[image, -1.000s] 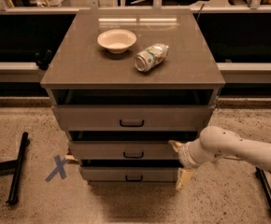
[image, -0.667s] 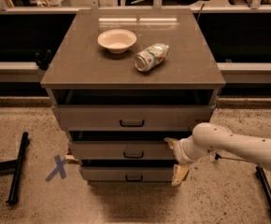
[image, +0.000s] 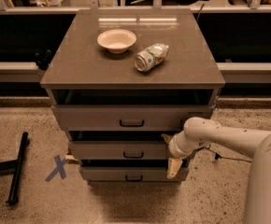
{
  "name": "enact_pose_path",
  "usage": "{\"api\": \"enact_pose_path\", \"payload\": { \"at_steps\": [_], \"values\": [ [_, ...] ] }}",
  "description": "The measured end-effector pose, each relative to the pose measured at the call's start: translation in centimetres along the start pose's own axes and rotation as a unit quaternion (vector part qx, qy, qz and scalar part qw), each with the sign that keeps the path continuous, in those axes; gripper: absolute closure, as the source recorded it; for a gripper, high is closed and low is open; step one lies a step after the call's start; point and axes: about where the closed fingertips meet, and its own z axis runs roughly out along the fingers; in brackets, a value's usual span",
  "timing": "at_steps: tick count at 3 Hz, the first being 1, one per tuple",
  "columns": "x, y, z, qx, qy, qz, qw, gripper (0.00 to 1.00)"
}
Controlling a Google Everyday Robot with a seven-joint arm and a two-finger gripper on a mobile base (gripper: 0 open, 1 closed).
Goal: Open middle drawer
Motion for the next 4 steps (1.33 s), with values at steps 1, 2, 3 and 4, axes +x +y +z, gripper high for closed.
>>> {"api": "enact_pose_path", "payload": {
  "at_steps": [1,2,3,4],
  "values": [
    [1.0,-0.8,1.9,-0.007,0.011,0.02,0.9997,0.03],
    [1.6,-0.6,2.8,-0.009,0.014,0.031,0.9994,0.26],
    [2.0,0.7,1.8,0.008,0.015,0.046,0.9988,0.57],
    [1.7,0.6,1.3,0.008,0.015,0.046,0.9988,0.8]
  ]
}}
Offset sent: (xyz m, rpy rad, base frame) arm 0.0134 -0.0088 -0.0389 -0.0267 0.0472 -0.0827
